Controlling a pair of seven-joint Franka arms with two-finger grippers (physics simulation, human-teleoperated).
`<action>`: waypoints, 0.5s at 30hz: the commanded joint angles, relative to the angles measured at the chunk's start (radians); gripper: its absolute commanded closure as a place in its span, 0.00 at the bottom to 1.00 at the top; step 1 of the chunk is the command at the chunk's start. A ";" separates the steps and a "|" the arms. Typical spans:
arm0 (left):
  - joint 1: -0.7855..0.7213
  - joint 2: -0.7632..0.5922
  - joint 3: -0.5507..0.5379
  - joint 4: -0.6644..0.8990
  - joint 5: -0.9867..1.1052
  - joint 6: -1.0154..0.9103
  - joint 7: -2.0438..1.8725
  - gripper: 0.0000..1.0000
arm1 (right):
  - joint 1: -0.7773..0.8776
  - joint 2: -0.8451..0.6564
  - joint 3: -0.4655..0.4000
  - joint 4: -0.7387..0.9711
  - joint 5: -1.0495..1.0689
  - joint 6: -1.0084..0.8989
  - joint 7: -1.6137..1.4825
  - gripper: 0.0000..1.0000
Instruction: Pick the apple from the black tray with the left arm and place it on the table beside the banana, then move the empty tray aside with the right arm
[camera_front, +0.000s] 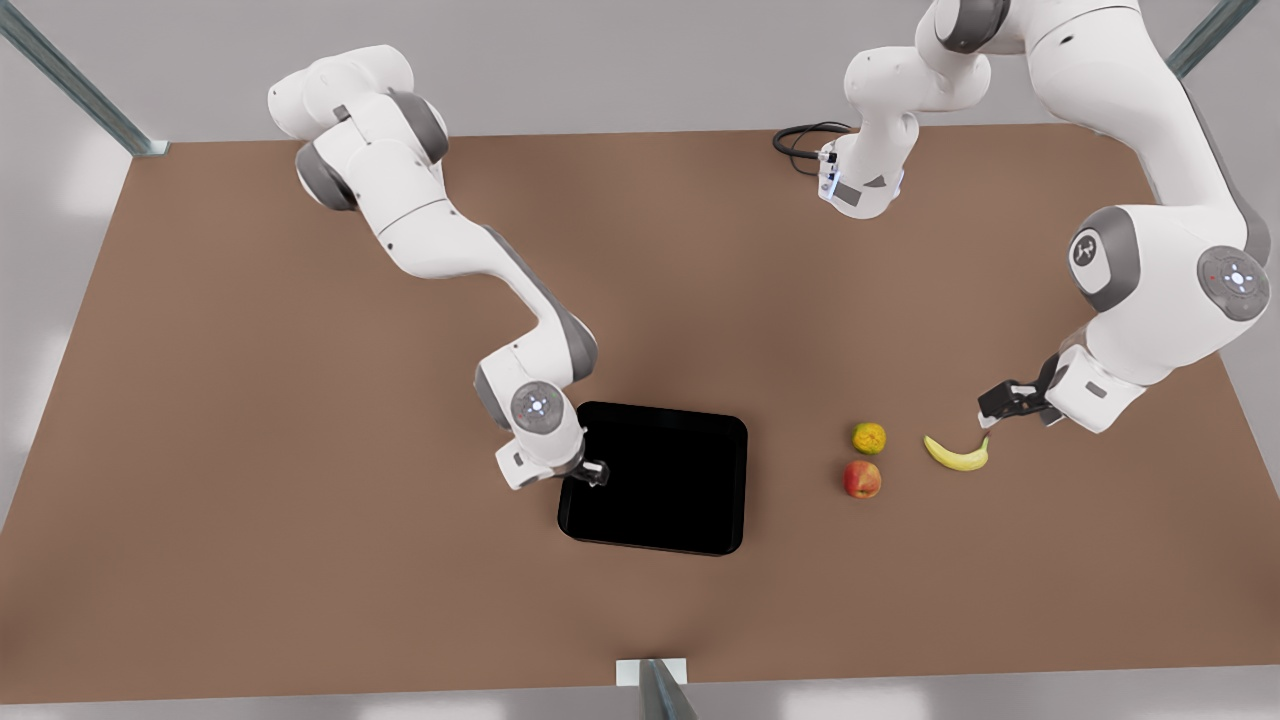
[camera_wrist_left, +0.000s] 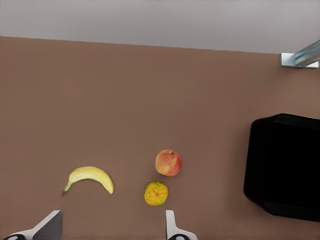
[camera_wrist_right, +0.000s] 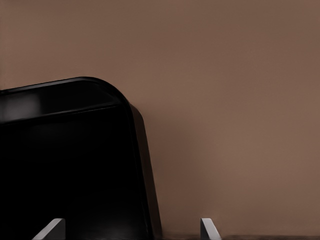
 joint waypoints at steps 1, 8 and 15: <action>0.003 0.001 0.001 0.002 0.004 0.005 -0.031 0.00 | 0.001 -0.001 0.014 -0.006 -0.002 -0.005 -0.066 0.00; 0.006 0.006 0.002 0.002 0.003 0.007 -0.031 0.00 | 0.001 0.039 0.014 -0.016 -0.003 0.004 -0.066 0.13; 0.006 0.006 0.002 0.014 0.001 0.007 -0.033 0.00 | -0.001 0.062 0.011 -0.016 0.008 0.004 -0.063 0.49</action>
